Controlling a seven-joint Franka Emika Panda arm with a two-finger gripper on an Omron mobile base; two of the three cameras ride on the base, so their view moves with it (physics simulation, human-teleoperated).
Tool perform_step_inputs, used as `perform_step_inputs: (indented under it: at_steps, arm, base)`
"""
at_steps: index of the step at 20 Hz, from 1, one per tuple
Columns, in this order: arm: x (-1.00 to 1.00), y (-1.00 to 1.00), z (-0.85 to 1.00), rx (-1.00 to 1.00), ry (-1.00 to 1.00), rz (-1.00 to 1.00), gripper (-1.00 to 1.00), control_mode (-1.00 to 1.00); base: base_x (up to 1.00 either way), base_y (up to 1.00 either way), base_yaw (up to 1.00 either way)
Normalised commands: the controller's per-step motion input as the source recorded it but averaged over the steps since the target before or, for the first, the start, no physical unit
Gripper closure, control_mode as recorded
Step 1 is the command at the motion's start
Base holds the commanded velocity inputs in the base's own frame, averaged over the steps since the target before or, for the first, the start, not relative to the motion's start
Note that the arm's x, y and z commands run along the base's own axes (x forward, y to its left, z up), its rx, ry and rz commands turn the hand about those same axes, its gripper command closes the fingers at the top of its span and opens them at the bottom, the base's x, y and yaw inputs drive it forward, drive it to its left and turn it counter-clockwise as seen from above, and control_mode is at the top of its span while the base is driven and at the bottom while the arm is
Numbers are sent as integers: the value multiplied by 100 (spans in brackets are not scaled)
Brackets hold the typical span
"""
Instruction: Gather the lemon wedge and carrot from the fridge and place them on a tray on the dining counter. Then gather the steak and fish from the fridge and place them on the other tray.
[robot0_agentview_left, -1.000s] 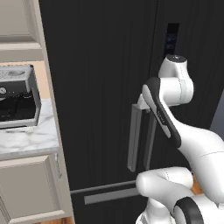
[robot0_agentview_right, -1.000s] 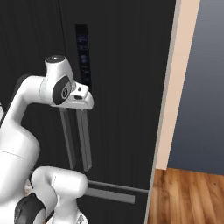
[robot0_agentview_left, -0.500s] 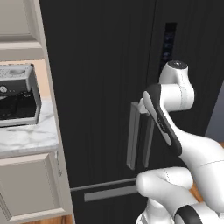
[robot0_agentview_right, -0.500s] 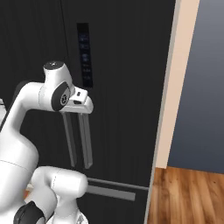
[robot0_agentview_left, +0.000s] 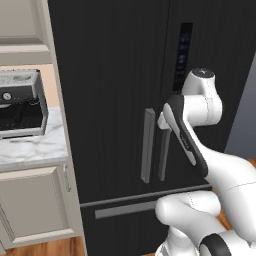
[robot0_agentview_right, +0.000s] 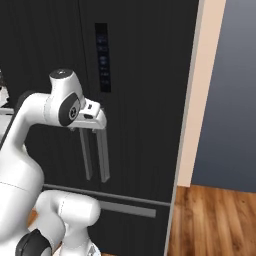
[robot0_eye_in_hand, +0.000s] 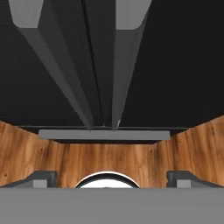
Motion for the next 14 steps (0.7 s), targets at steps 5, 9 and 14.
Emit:
perform_step_inputs:
  at_steps: [5, 9, 14]
  arm:
    - [0, 0, 0, 0, 0, 0, -100, 100]
    - [21, -5, 12, 3, -15, 0, -100, -100]
    - [89, -21, 7, 4, -28, 1, -100, -100]
  base:
    - [-37, 0, 0]
    - [0, 0, 0]
    - [0, 0, 0]
